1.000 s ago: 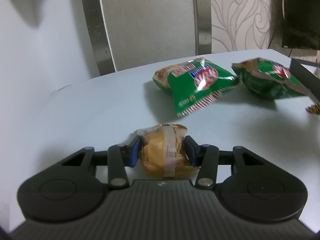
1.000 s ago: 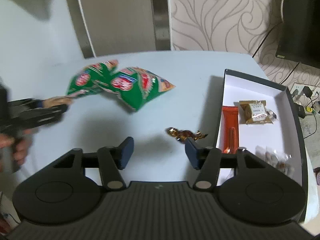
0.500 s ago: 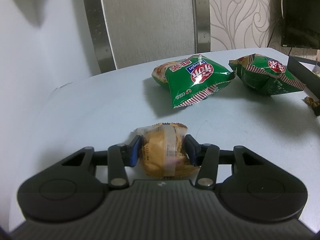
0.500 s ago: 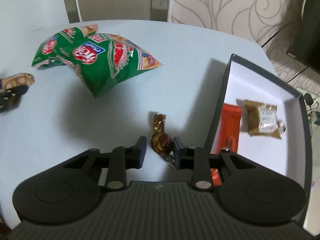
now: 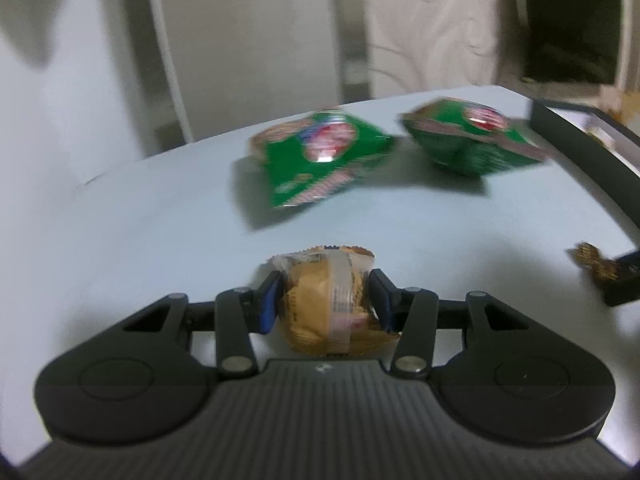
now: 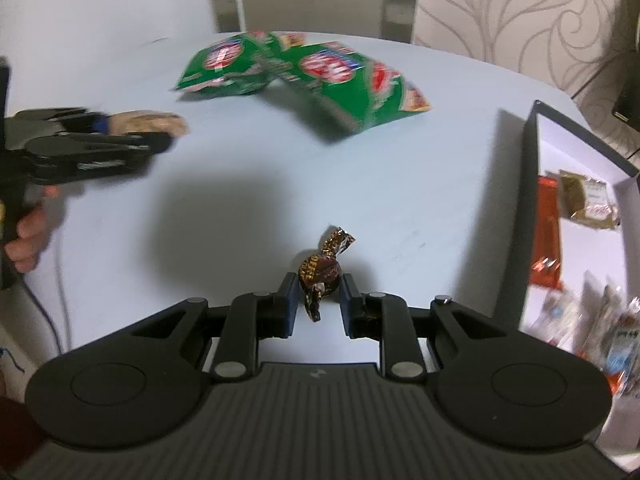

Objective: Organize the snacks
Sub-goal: 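Close the right gripper on the brown-wrapped chocolate candy while the left holds the bun, then lift the bun and chocolate candy off the table with both grippers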

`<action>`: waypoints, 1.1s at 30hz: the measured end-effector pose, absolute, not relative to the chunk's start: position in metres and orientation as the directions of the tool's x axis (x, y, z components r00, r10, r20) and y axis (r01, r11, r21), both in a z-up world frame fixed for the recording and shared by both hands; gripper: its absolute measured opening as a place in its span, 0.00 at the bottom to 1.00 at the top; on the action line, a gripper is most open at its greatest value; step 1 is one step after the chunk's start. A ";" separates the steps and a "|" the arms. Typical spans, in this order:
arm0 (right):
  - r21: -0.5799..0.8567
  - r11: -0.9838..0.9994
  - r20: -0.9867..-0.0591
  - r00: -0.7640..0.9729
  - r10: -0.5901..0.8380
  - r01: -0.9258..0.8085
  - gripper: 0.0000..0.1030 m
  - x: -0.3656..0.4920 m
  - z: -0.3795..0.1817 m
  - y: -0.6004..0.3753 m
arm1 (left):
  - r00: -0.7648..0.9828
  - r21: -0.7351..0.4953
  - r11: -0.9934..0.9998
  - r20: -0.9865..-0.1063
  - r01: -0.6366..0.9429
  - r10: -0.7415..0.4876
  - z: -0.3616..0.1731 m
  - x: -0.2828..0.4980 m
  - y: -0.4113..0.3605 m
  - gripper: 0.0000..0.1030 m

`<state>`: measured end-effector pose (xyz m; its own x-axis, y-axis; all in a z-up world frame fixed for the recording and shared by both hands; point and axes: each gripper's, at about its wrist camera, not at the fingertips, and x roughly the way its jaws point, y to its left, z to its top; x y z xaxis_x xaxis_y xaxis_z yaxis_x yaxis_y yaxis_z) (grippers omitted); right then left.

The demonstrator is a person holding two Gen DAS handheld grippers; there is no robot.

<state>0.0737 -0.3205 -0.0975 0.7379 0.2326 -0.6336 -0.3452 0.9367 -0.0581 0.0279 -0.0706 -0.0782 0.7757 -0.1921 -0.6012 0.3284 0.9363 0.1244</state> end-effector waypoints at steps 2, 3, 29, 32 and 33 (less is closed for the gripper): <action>-0.065 0.936 -0.630 0.742 0.231 -0.347 0.25 0.065 -0.100 -0.315 | 0.781 0.152 0.930 -0.596 0.335 -0.184 -0.078 0.022 -0.079 0.50; -0.069 0.938 -0.627 0.746 0.226 -0.341 0.25 0.063 -0.101 -0.314 | 0.781 0.150 0.933 -0.599 0.327 -0.177 -0.078 0.022 -0.081 0.53; -0.063 0.954 -0.590 0.782 0.200 -0.292 0.33 0.060 -0.103 -0.314 | 0.746 0.085 0.949 -0.641 0.303 -0.180 -0.074 0.027 -0.084 0.48; -0.043 0.957 -0.586 0.784 0.207 -0.285 0.32 0.057 -0.102 -0.317 | 0.746 0.089 0.950 -0.643 0.298 -0.174 -0.073 0.025 -0.086 0.47; -0.035 0.959 -0.586 0.783 0.209 -0.282 0.32 0.056 -0.102 -0.318 | 0.745 0.087 0.951 -0.644 0.297 -0.174 -0.072 0.024 -0.086 0.47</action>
<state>0.0563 -0.3178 -0.1018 0.7825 0.2092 -0.5864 -0.2825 0.9586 -0.0349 0.0240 -0.0863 -0.0723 0.7451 -0.1738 -0.6440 0.2971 0.9509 0.0871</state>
